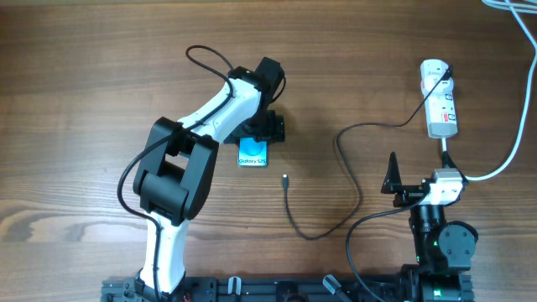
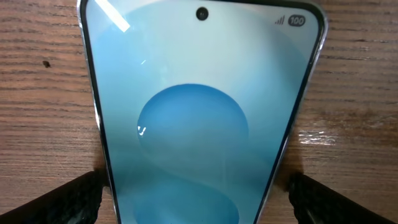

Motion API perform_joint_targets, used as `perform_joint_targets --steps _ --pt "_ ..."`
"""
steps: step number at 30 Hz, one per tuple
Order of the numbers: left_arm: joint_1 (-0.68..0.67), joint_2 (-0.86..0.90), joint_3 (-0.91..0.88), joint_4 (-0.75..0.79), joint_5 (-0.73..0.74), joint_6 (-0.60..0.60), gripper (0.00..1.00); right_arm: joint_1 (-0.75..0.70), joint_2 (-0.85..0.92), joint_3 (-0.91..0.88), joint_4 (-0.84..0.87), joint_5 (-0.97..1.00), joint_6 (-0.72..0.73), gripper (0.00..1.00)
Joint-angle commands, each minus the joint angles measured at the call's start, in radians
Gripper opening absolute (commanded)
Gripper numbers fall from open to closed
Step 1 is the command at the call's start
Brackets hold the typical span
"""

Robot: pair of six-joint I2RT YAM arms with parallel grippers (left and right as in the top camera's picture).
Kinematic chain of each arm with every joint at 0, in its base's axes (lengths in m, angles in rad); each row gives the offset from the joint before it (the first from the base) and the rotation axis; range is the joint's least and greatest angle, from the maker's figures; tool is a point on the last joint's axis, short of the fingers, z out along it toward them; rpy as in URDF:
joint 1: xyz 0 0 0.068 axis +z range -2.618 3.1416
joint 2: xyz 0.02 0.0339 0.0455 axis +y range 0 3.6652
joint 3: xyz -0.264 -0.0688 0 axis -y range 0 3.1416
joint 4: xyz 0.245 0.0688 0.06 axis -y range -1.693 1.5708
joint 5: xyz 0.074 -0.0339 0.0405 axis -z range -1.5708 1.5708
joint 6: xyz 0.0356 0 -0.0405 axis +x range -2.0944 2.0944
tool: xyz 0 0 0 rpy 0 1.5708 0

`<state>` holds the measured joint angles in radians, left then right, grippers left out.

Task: Plug charger to phone and switch on socket
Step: 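Lower the left gripper and close it on the phone's long edges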

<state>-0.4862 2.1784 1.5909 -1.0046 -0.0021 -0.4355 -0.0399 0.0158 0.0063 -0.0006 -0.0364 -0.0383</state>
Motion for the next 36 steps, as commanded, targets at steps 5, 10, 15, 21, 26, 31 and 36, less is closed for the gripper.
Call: perform_joint_targets --steps 5,10,15,21,26,31,36 --pt "0.006 0.018 -0.058 0.021 -0.014 -0.014 1.0 0.003 -0.002 -0.001 0.002 -0.002 0.014 1.0" --pt "0.006 0.018 -0.066 0.021 -0.014 -0.014 0.93 0.003 -0.002 -0.001 0.002 -0.002 0.014 1.0" --pt "0.006 0.018 -0.066 0.019 -0.014 -0.014 0.92 0.003 0.005 -0.001 0.002 -0.002 0.014 1.0" --pt "0.006 0.018 -0.066 0.008 -0.015 -0.014 0.91 0.003 0.005 -0.001 0.002 -0.002 0.014 1.0" --pt "0.006 0.018 -0.066 -0.012 -0.015 0.0 0.96 0.003 0.005 -0.001 0.002 -0.002 0.014 1.0" --pt "0.006 0.018 -0.066 -0.012 -0.015 0.013 0.95 0.003 0.005 -0.001 0.002 -0.002 0.014 1.0" --pt "0.007 0.018 -0.066 -0.011 -0.015 0.013 0.93 0.003 0.005 -0.001 0.002 -0.002 0.014 1.0"
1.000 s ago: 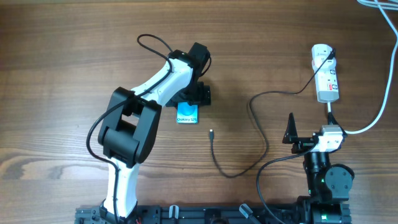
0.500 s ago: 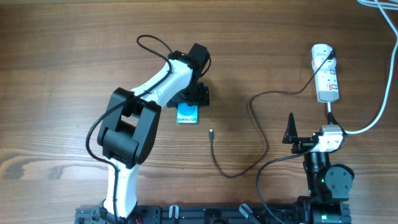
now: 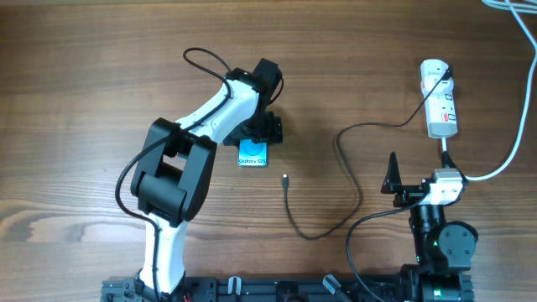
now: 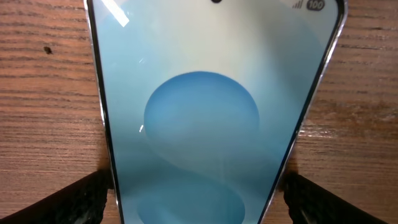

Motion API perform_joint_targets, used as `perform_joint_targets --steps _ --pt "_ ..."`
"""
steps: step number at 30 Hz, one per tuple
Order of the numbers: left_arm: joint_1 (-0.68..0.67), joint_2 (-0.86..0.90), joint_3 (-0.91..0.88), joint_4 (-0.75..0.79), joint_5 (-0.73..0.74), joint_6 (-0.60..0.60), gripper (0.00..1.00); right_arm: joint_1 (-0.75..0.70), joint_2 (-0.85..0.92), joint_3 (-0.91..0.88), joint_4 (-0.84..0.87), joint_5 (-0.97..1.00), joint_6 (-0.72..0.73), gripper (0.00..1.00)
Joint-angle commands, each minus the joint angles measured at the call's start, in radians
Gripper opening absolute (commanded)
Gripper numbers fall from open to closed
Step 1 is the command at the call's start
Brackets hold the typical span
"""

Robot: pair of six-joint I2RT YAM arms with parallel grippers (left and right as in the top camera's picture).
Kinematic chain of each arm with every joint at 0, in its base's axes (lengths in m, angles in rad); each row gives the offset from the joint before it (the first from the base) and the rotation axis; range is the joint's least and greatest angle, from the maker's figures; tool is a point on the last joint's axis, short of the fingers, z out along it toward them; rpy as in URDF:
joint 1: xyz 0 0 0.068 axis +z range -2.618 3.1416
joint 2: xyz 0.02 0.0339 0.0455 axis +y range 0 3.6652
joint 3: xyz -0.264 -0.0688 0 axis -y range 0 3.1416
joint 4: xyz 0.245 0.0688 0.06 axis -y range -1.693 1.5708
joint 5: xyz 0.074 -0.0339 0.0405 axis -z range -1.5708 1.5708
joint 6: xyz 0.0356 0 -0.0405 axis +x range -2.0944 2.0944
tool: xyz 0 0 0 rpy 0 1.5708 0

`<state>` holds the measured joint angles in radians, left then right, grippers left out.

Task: Plug charger to phone and switch on socket
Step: 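Lower the left gripper and close it on the phone's long edges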

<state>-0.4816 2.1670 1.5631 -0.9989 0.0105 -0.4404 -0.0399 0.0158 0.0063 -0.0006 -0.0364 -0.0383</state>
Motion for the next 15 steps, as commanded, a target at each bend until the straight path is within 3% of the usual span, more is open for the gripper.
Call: perform_joint_targets --steps 1,4,15 --pt "0.002 0.029 -0.038 -0.014 -0.027 0.018 0.91 0.003 0.005 -0.001 0.002 -0.002 0.014 1.0" --pt "0.002 0.029 -0.038 -0.014 -0.027 0.018 0.85 0.003 0.005 -0.001 0.002 -0.002 0.014 1.0" --pt "0.002 0.029 -0.038 -0.011 -0.027 0.018 0.75 0.003 0.005 -0.001 0.002 -0.002 0.014 1.0"
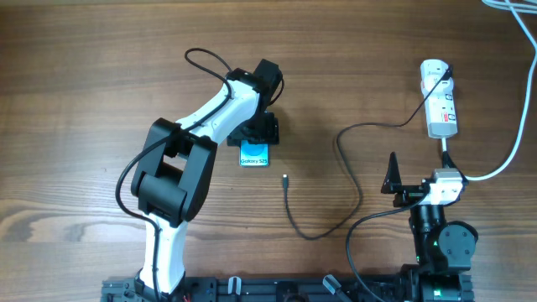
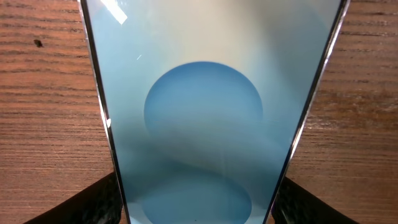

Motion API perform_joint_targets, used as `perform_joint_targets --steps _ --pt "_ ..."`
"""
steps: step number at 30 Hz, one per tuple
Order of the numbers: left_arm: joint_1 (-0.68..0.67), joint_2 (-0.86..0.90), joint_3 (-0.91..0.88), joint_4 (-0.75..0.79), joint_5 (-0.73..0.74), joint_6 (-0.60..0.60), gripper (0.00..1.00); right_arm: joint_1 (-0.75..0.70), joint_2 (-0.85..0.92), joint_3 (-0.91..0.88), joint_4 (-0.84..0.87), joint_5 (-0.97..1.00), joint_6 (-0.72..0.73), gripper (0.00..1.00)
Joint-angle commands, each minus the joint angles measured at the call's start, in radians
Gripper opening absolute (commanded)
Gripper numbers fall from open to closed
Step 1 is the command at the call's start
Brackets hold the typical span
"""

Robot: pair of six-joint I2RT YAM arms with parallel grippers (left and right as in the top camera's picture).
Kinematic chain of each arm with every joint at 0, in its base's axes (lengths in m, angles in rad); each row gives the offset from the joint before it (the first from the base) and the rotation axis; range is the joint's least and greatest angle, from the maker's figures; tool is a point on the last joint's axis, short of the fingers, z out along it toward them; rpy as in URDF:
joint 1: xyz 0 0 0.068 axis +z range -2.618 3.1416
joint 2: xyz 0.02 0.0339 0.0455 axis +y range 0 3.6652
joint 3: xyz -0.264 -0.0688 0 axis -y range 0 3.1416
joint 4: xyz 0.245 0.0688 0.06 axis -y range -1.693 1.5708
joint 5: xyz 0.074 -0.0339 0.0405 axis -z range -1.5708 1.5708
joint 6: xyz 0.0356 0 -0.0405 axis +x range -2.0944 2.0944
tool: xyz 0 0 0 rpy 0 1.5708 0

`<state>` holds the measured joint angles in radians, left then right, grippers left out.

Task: Plug charger to phone and switch on socket
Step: 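Lower the left gripper and close it on the phone's long edges, then lift the phone with the left gripper and tilt it upright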

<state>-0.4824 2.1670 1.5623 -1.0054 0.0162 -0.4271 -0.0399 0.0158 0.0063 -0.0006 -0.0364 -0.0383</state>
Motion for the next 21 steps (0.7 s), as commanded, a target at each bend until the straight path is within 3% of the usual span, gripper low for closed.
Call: perform_joint_targets --steps 1,21 --pt "0.003 0.029 -0.037 -0.004 -0.033 0.004 0.75 0.003 0.005 -0.001 0.002 -0.002 0.015 1.0" --pt "0.004 -0.051 -0.008 -0.043 -0.006 -0.007 0.75 0.003 0.005 -0.001 0.002 -0.002 0.014 1.0"
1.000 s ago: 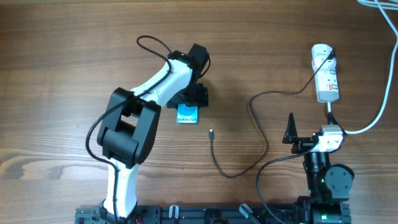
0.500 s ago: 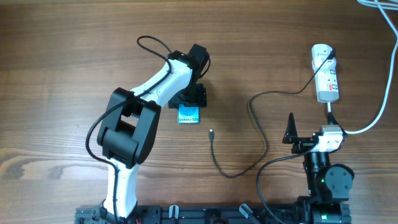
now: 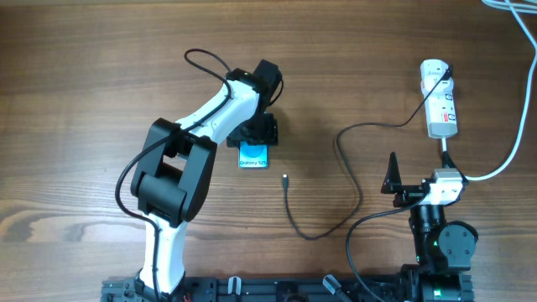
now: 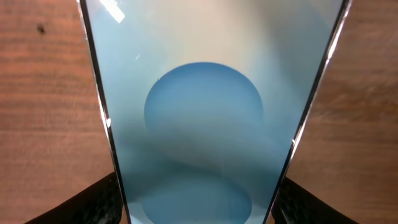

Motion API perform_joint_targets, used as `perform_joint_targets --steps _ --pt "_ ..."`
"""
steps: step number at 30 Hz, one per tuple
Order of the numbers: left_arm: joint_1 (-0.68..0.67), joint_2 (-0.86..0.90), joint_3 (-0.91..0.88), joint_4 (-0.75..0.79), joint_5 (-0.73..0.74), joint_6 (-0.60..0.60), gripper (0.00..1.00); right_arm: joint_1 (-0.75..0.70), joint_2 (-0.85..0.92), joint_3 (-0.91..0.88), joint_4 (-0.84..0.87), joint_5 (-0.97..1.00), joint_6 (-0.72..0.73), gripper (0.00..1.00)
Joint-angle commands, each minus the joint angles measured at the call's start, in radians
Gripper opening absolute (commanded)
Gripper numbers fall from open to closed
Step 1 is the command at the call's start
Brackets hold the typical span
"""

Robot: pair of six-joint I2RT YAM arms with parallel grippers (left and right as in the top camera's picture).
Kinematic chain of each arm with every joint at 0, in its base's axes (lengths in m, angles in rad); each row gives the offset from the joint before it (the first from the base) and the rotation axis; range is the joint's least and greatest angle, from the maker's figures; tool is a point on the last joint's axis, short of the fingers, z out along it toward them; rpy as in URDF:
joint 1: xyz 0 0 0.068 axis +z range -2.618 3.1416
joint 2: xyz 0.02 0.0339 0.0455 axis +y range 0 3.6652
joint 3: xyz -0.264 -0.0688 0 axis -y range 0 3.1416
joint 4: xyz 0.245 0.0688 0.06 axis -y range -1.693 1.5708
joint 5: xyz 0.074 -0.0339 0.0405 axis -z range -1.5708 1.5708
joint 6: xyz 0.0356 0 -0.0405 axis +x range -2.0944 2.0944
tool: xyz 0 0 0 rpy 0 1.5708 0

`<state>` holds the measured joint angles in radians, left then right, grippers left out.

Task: Plug charger to phone and switch on socket
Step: 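Lift the phone with the left gripper and tilt it upright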

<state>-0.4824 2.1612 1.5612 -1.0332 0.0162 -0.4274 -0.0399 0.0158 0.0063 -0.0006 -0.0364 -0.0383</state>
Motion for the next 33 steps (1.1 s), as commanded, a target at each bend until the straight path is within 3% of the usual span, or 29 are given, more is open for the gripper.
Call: perform_joint_targets --steps 1,6,11,23,33 --pt "0.004 -0.054 -0.006 -0.015 -0.002 -0.007 0.74 0.003 0.005 -0.001 0.002 -0.002 0.014 1.0" --pt "0.014 -0.1 -0.006 -0.023 0.067 -0.007 0.74 0.003 0.005 -0.001 0.002 -0.002 0.014 1.0" --pt "0.056 -0.163 -0.003 -0.045 0.245 -0.006 0.73 0.003 0.005 -0.001 0.002 -0.002 0.014 1.0" --pt "0.254 -0.331 -0.003 -0.14 0.903 -0.005 0.69 0.003 0.005 -0.001 0.002 -0.002 0.014 1.0" --pt "0.36 -0.351 -0.003 -0.15 1.495 -0.006 0.7 0.003 0.005 -0.001 0.002 -0.002 0.014 1.0"
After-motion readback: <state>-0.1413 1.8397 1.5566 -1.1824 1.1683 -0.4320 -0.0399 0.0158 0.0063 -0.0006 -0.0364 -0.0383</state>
